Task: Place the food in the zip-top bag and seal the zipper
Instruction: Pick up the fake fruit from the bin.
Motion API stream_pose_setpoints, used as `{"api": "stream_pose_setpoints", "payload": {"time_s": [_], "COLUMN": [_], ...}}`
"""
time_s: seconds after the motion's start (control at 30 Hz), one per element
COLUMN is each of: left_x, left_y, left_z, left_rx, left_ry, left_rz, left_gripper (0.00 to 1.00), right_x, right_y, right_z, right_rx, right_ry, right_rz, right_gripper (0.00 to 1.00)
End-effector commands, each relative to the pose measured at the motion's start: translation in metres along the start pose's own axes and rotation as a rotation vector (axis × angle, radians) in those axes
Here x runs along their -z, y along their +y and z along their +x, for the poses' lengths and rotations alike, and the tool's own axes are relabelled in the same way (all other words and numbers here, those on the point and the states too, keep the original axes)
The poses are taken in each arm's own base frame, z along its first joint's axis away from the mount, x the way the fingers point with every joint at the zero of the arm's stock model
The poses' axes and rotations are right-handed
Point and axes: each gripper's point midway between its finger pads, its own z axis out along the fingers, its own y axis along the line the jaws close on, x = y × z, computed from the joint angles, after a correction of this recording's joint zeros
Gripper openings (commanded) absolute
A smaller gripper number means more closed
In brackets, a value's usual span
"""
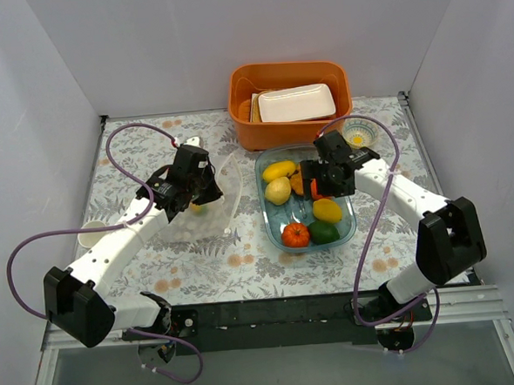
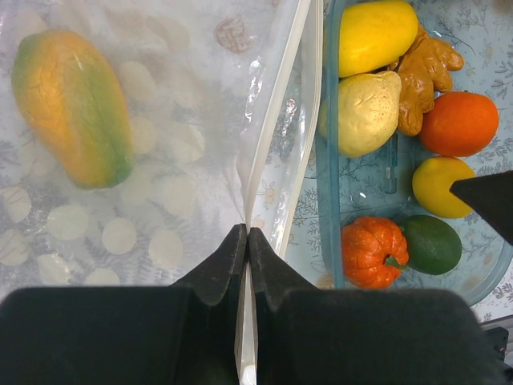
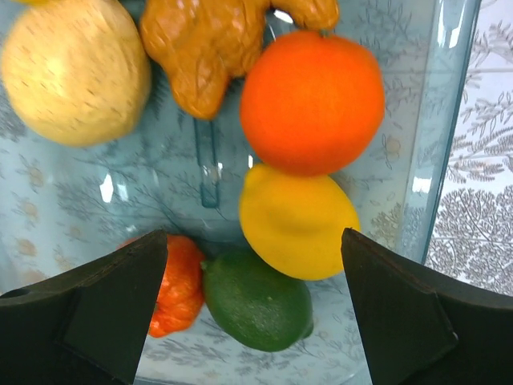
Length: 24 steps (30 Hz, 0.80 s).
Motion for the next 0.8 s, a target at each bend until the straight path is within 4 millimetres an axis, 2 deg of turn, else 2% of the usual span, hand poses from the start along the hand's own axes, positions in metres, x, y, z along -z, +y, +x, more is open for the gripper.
{"api": "stream_pose_setpoints", "payload": {"time_s": [0.0,0.27,0.77], "left_x": [0.005,0.0,0.0], "left_y": [-0.003,-0.006,-0.004], "left_z": [-0.003,-0.003,-0.002], "left_rx": [-0.006,-0.016,-0.005], "left_ry": [-0.015,-0.003,0.0], "left_rz": [0.028,0.03,0.02], "left_gripper": [0.01,0.01,0.01], "right_x": [0.005,-0.015,-0.043], "right_y": [-0.013,-0.026,-0.023], "right_z": [0.028,0.051,0.041], "right_rx": [0.075,0.169,0.227], "right_ry": [0.068,0.152,0.129], "right_rz": [0.011,0.035,0.033], "right_gripper": [0.96,0.96,0.96]}}
